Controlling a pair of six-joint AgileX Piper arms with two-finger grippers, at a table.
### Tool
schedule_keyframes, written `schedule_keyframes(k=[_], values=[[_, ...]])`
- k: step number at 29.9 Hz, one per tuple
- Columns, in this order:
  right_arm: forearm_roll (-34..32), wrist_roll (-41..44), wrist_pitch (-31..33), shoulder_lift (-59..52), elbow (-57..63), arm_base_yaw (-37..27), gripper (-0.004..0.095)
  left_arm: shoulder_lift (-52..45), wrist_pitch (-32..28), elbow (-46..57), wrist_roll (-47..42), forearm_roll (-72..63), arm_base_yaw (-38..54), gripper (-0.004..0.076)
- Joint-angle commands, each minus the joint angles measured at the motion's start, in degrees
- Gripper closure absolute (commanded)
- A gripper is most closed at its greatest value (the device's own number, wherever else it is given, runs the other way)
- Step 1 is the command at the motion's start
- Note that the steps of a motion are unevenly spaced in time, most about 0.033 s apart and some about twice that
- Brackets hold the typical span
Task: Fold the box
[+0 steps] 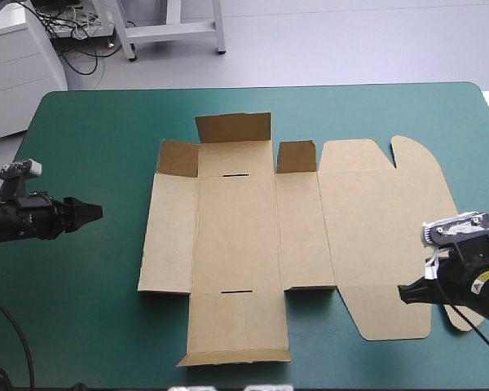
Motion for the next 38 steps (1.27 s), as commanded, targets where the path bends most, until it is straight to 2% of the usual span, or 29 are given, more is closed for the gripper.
schedule_keyframes(k=[1,8,15,26,32,38], values=[[0.31,-0.18,-3.2,0.08,-1.45,-0.36,0.0931,-1.15,4.1,1.16,-0.57,-2.81,0.0,0.0224],[0.31,-0.18,-3.2,0.08,-1.45,-0.36,0.0931,0.37,1.37,6.84,-0.35,-2.92,0.0,0.0209],[0.31,-0.18,-3.2,0.08,-1.45,-0.36,0.0931,6.71,-0.72,11.03,1.09,-4.6,-1.08,0.021],[0.73,-0.18,-3.2,0.08,-1.45,-0.36,0.0931,20.02,-2.27,11.03,3.79,-5.49,-13.87,0.021],[1.76,-0.18,-3.2,0.08,-1.45,-0.36,0.0931,23.13,-7.51,11.03,3.94,-7.61,-19.77,0.0211],[2.27,-0.18,-3.2,0.08,-1.45,-0.36,0.0931,23.39,-8.12,11.03,3.94,-8.69,-20.65,0.0216]])
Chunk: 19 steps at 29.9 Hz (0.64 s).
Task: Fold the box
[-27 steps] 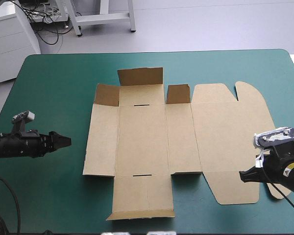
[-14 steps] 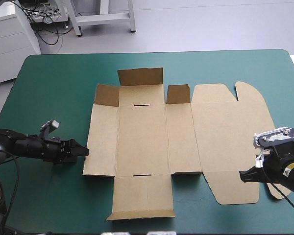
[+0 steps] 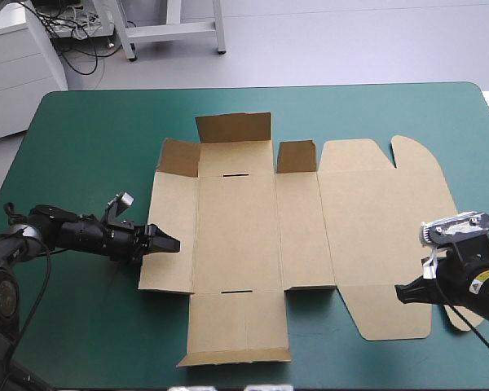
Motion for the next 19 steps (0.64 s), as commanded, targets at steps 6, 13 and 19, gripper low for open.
schedule_keyframes(k=[6,13,19], values=[[0.41,-0.18,-3.08,0.08,-1.45,-0.36,0.0931,0.02,-2.29,0.18,0.39,1.73,-0.95,0.0246],[0.41,-0.18,-3.28,0.08,-1.45,-0.36,0.0931,1.4,-1.74,0.18,0.39,1.39,-0.95,0.0256],[0.41,-0.18,-4.01,0.08,-1.45,-0.36,0.0931,1.62,-2.53,0.18,1.01,0.86,-0.95,0.0257]])
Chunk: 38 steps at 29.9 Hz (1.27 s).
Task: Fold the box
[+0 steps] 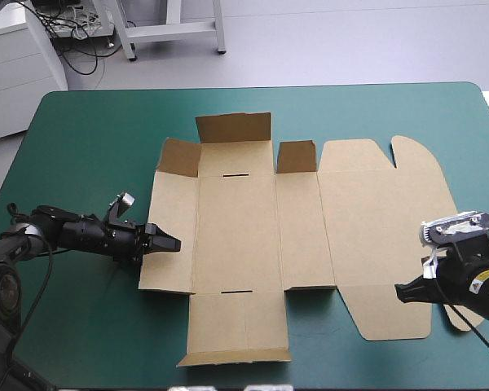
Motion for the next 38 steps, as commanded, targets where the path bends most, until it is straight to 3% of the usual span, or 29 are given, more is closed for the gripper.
schedule_keyframes(k=[1,7,9,13,22,28,34,38], values=[[0.34,-0.18,-3.86,0.08,-1.45,-0.36,0.0931,-0.02,-3.25,0.18,0.57,2.35,-0.95,0.0256],[0.48,-0.18,-4.53,0.08,-1.45,-0.36,0.0931,-0.02,-3.26,0.18,0.57,2.23,-1.06,0.0296],[0.78,-0.18,-4.94,0.08,-1.45,-0.36,0.0931,-0.02,-3.51,0.18,0.57,2.13,-1.06,0.0396],[0.78,-0.18,-4.94,0.08,-1.45,-0.36,0.0931,-0.02,-5.88,0.18,0.16,2.01,-1.06,0.0755],[0.91,-0.37,-5.14,0.08,-1.45,-0.36,0.0931,-0.02,-4.5,-0.16,4.21,0.65,-1.06,0.0755],[0.91,-0.37,-5.17,0.08,-1.45,-0.36,0.0931,-0.12,0.45,-3.66,4.37,2.32,-1.06,0.0756],[0.72,-0.8,-5.05,0.08,-1.45,-0.36,0.0931,-3.7,-0.98,-10.63,2.44,5.51,-4.15,0.0756],[0.72,-0.8,-4.93,0.08,-1.45,-0.36,0.0931,-6.84,-5.37,-18.65,-5.94,15.6,-9.05,0.0756]])
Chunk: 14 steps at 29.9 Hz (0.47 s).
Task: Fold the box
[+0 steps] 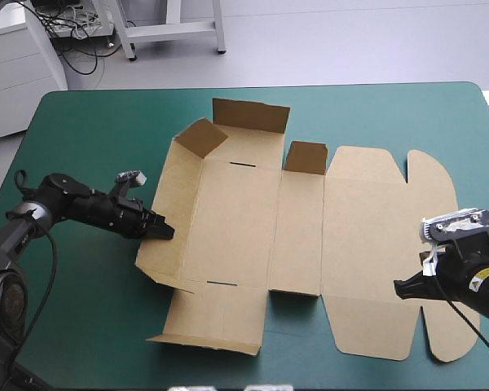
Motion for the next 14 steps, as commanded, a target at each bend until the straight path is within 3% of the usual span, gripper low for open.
schedule_keyframes(k=[1,8,14], values=[[-0.1,-0.57,-2.78,0.08,-1.45,-0.36,0.0931,-4.79,-2.81,-9.01,-5.72,7.84,-4.38,0.0756],[-0.1,-0.57,-2.78,0.08,-1.45,-0.36,0.0931,-5.19,-1.98,-28.73,-14.04,28.36,-15.85,0.0756],[-0.96,-0.57,-3.48,0.08,-1.64,-0.36,0.0931,-5.19,-5.41,-40.39,-17.61,45.48,-26.04,0.0756]])
